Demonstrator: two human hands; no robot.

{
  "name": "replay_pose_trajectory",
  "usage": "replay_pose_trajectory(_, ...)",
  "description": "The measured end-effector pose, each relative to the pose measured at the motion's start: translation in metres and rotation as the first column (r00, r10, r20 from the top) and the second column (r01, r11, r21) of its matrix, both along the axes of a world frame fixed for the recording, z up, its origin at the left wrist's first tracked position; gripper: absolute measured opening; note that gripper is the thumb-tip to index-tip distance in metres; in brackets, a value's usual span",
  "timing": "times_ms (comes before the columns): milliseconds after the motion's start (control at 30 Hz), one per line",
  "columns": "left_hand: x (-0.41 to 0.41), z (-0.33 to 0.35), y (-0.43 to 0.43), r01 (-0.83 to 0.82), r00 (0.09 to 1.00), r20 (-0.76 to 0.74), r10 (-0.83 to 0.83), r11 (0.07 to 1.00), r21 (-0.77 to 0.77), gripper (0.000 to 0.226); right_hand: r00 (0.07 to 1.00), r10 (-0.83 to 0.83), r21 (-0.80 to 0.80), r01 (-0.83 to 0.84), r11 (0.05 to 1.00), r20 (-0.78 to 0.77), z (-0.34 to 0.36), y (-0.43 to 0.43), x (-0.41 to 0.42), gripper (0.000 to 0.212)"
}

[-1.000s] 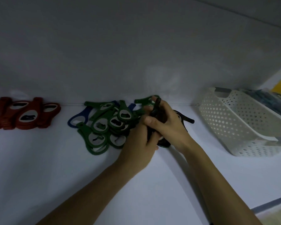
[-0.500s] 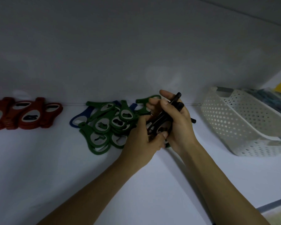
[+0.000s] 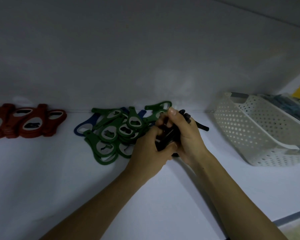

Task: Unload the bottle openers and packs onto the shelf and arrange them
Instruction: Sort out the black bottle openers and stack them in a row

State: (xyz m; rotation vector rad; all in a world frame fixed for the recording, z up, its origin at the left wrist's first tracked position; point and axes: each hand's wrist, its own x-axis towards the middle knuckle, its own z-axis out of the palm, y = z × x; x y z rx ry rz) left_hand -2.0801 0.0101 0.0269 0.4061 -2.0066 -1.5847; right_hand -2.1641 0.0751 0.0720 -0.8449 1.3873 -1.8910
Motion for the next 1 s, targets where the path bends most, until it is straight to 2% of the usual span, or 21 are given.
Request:
replay_pose_trajectory(67, 0.000, 0.000, 0.000, 0.002, 1.000, 0.027, -0.001, 1.000, -0.027, 0.029, 1.000, -0.008, -0.011, 0.008, 1.000, -0.002, -0.001, -0.001, 0.000, 0.034)
replay_pose_trajectory(200, 0.000, 0.002, 0.000, 0.028, 0.999, 0.021, -0.028, 0.999, -0.033, 0.047, 0.985, -0.026, 0.016, 0.029, 0.999, -0.168, -0.003, -0.002, 0.000, 0.033)
replay_pose_trajectory(267, 0.001, 0.002, 0.000, 0.041, 0.999, 0.003, -0.041, 0.999, -0.010, 0.048, 0.976, -0.006, 0.014, 0.009, 1.000, -0.216, -0.004, -0.002, 0.000, 0.034)
replay_pose_trajectory(333, 0.001, 0.001, 0.001, 0.056, 0.998, 0.001, -0.056, 0.998, -0.021, 0.038, 0.962, 0.029, 0.026, -0.023, 0.999, -0.273, -0.005, -0.001, -0.002, 0.036)
replay_pose_trajectory(400, 0.002, 0.003, 0.002, 0.064, 0.998, -0.022, -0.064, 0.998, -0.001, 0.013, 0.944, 0.016, 0.053, 0.001, 0.999, -0.330, -0.005, 0.000, -0.006, 0.049)
replay_pose_trajectory(433, 0.002, 0.004, 0.002, 0.057, 0.997, -0.046, -0.055, 0.997, 0.056, 0.002, 0.941, -0.040, 0.062, 0.064, 0.996, -0.337, -0.005, 0.000, -0.009, 0.057)
replay_pose_trajectory(467, 0.002, 0.005, 0.001, 0.039, 0.997, -0.071, -0.030, 0.991, 0.124, 0.008, 0.935, -0.135, 0.076, 0.169, 0.983, -0.328, -0.005, 0.000, -0.013, 0.060)
replay_pose_trajectory(533, 0.001, 0.005, -0.001, -0.008, 0.996, -0.087, 0.032, 0.966, 0.257, 0.011, 0.867, -0.343, 0.115, 0.407, 0.906, -0.362, -0.005, 0.004, -0.026, 0.050)
replay_pose_trajectory(567, 0.001, 0.006, -0.003, -0.038, 0.994, -0.090, 0.069, 0.952, 0.305, 0.016, 0.800, -0.396, 0.144, 0.503, 0.852, -0.451, -0.006, 0.007, -0.033, 0.043)
replay_pose_trajectory(600, 0.000, 0.006, -0.004, -0.057, 0.990, -0.103, 0.098, 0.938, 0.343, 0.021, 0.716, -0.372, 0.199, 0.576, 0.792, -0.591, -0.008, 0.011, -0.041, 0.040)
replay_pose_trajectory(667, -0.001, 0.008, -0.007, -0.051, 0.983, -0.135, 0.123, 0.895, 0.442, 0.024, 0.593, -0.107, 0.390, 0.645, 0.657, -0.798, -0.011, 0.018, -0.051, 0.047)
replay_pose_trajectory(733, -0.003, 0.010, -0.008, -0.001, 0.982, -0.150, 0.114, 0.800, 0.600, 0.027, 0.631, 0.132, 0.582, 0.588, 0.562, -0.764, -0.011, 0.020, -0.051, 0.054)
replay_pose_trajectory(800, -0.003, 0.012, -0.010, 0.012, 0.983, -0.143, 0.113, 0.744, 0.668, 0.030, 0.660, 0.190, 0.641, 0.552, 0.534, -0.727, -0.012, 0.017, -0.051, 0.053)
replay_pose_trajectory(900, -0.001, 0.012, -0.008, 0.016, 0.985, -0.146, 0.088, 0.806, 0.592, 0.028, 0.675, 0.130, 0.613, 0.552, 0.565, -0.727, -0.013, 0.014, -0.052, 0.038)
replay_pose_trajectory(1000, 0.000, 0.013, -0.007, 0.048, 0.984, -0.171, 0.048, 0.854, 0.518, 0.025, 0.749, -0.001, 0.561, 0.497, 0.663, -0.663, -0.015, 0.014, -0.050, 0.022)
